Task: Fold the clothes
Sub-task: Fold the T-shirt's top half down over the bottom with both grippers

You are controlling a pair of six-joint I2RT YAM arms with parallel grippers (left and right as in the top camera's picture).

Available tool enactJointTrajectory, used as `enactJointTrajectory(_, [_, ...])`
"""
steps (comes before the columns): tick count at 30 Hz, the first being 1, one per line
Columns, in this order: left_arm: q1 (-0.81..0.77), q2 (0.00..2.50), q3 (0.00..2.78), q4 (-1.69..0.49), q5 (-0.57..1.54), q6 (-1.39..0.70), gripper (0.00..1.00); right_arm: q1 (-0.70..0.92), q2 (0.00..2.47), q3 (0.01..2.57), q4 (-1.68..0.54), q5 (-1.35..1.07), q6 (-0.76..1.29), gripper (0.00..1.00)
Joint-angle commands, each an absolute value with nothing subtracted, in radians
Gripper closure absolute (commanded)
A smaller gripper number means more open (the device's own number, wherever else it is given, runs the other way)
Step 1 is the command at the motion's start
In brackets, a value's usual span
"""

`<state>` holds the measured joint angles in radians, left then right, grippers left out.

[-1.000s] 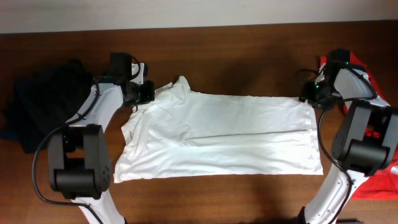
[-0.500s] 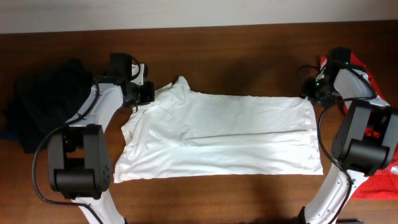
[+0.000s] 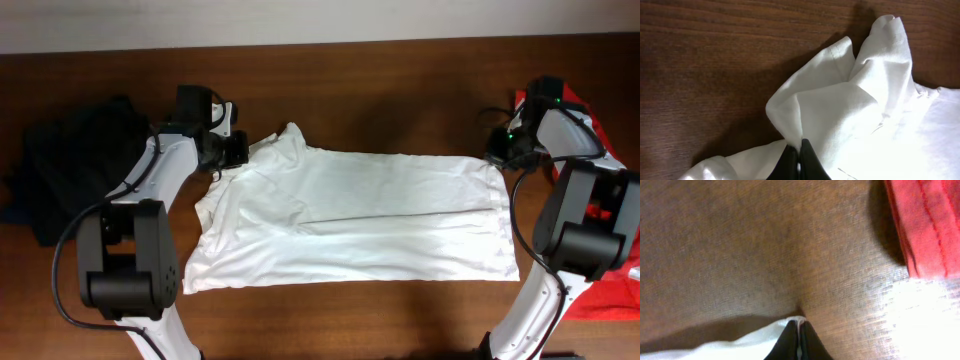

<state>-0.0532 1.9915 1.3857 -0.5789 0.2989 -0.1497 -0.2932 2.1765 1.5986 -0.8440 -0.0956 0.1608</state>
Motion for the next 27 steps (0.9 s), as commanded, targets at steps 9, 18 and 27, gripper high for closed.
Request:
enactJointTrajectory(9, [-0.033, 1.825, 1.406, -0.622, 0.302, -0.142, 1.00, -0.310, 2.159, 1.860, -1.251, -0.089, 0.161, 0.96])
enactJointTrajectory(18, [-0.007, 1.740, 1.406, -0.864, 0.288, -0.140, 1.00, -0.310, 2.157, 1.874, -1.478, -0.089, 0.162, 0.96])
enactJointTrajectory(27, [0.127, 1.723, 1.405, -1.147, 0.292, -0.120, 1.00, -0.310, 2.134, 1.874, -1.649, -0.032, 0.162, 0.96])
